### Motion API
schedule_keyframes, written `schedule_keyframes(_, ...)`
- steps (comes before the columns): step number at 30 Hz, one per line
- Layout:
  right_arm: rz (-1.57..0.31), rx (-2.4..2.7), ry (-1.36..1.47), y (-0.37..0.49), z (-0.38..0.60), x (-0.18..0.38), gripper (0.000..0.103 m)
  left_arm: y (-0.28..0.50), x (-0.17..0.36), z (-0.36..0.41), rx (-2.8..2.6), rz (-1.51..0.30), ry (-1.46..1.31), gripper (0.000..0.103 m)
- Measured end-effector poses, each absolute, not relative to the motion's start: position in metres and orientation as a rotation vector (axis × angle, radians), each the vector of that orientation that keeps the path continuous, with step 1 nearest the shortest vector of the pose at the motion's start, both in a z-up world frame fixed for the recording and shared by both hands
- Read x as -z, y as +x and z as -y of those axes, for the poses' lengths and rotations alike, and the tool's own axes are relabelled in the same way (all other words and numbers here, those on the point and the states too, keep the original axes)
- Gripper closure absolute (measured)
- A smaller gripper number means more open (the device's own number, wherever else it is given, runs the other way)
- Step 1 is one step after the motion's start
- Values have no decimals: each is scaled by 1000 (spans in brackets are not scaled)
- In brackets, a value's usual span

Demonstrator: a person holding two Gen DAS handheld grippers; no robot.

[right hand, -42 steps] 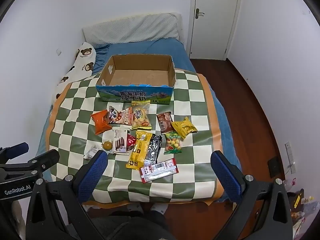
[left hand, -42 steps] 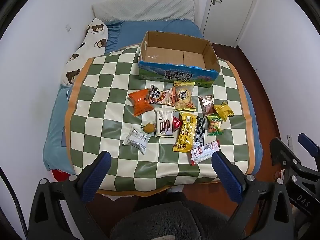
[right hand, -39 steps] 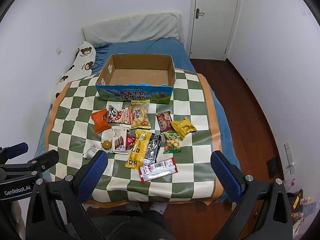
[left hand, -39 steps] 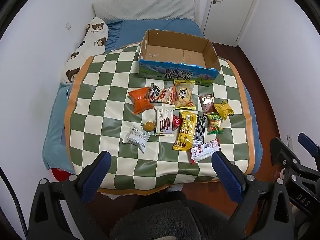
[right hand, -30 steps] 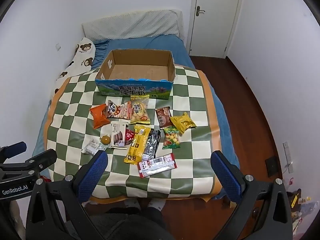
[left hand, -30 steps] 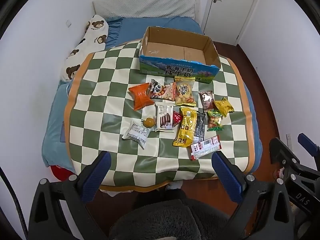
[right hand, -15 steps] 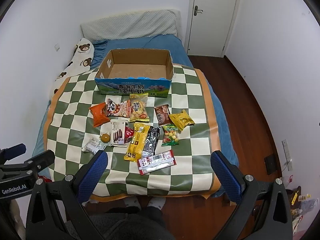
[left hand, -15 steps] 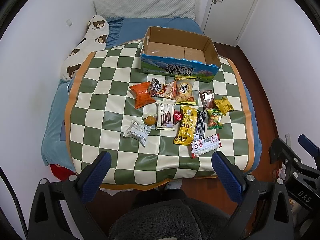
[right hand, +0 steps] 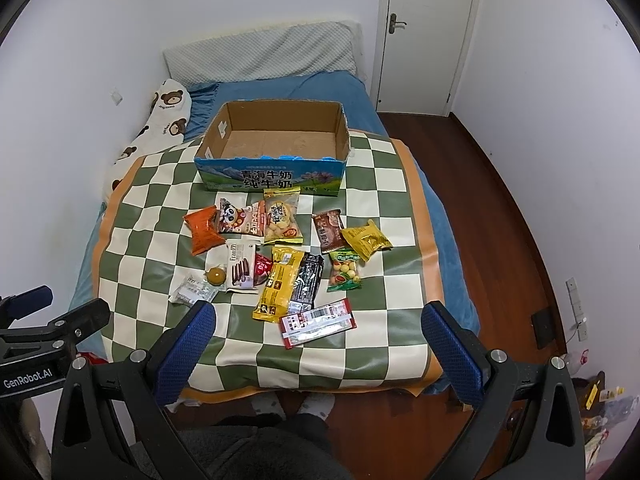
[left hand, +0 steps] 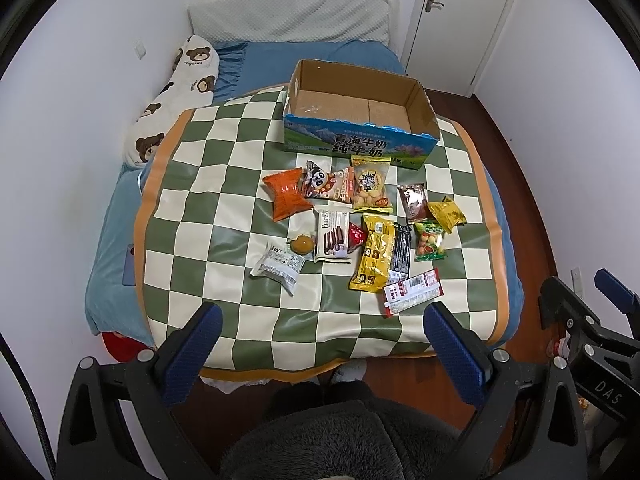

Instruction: Organize snacks

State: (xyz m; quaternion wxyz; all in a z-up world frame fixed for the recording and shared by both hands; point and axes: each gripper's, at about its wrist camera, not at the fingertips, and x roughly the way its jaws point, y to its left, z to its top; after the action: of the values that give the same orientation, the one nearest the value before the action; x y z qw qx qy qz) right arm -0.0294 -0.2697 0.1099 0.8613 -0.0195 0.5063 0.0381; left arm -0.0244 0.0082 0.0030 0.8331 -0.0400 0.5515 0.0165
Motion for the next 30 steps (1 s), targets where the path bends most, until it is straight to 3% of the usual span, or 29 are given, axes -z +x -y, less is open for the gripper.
schedule_keyframes(30,-1055,-76,-27,-25,266,-113,0,-18,4,-6,-17,-1180,-72,0)
